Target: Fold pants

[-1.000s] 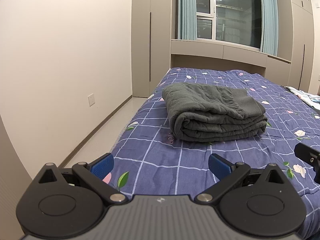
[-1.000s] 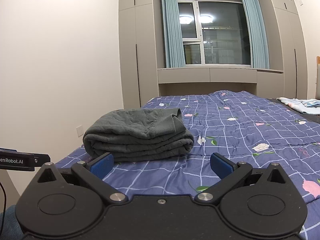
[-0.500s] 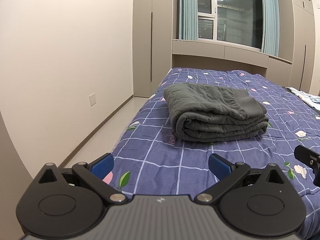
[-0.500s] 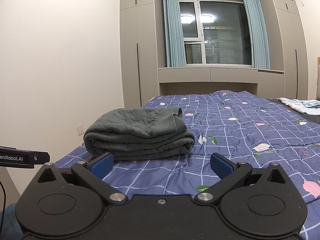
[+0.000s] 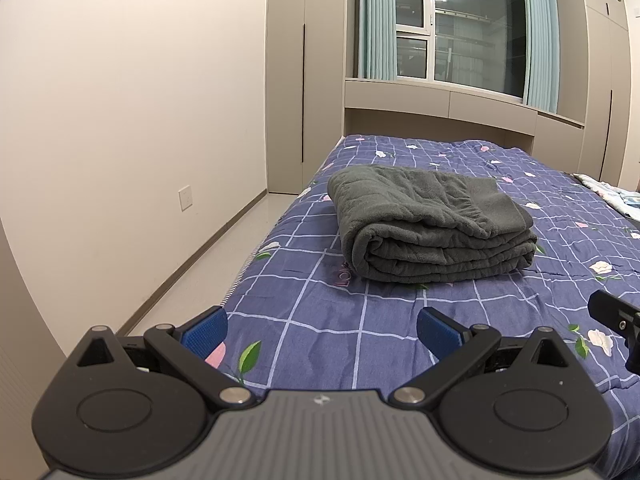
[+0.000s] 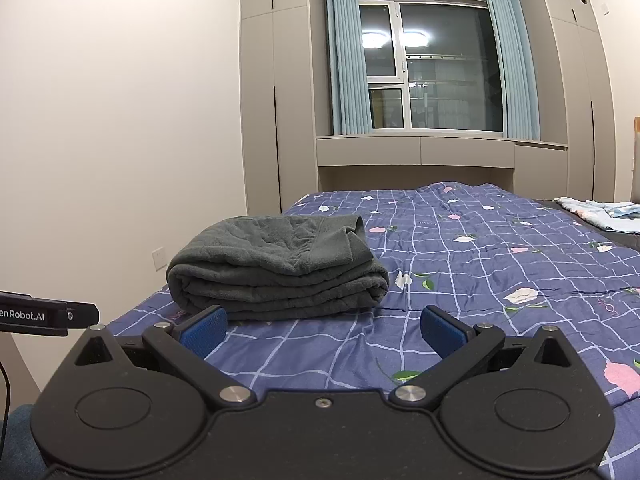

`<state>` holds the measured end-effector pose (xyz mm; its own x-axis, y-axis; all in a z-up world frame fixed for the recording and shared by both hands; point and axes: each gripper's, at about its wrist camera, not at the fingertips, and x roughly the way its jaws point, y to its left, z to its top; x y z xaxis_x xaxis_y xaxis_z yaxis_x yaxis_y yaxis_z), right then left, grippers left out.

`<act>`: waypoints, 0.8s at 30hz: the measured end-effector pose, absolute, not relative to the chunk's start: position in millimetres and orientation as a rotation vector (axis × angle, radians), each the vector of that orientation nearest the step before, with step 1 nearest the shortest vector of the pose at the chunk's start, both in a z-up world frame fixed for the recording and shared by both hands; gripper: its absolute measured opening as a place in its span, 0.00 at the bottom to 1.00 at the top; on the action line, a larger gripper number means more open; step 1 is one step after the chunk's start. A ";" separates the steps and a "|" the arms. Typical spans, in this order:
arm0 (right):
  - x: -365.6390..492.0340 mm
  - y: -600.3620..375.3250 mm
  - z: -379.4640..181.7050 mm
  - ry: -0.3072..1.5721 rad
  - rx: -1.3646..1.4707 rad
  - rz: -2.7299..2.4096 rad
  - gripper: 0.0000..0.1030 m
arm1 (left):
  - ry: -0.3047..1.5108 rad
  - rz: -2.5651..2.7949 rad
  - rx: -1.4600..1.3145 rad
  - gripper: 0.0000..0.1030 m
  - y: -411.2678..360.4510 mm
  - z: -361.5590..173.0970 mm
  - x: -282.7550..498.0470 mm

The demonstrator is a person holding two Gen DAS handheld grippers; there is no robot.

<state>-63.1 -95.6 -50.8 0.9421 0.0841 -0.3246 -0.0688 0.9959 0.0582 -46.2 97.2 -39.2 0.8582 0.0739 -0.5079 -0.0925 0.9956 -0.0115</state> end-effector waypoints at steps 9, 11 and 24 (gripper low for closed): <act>-63.2 -95.0 -51.0 0.335 0.042 0.077 1.00 | 0.547 0.100 -0.040 1.00 96.7 -40.3 -45.3; -63.0 -95.0 -51.3 0.336 0.040 0.077 1.00 | 0.583 0.110 -0.049 1.00 97.7 -42.1 -42.8; -60.8 -95.4 -54.7 0.347 0.033 0.075 1.00 | 0.605 0.108 -0.057 1.00 97.9 -44.8 -44.8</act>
<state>-60.8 -95.4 -54.7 0.9376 0.0791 -0.3385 -0.0679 0.9967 0.0449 -44.8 97.9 -44.8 0.8169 0.0841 -0.5706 -0.1178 0.9928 -0.0223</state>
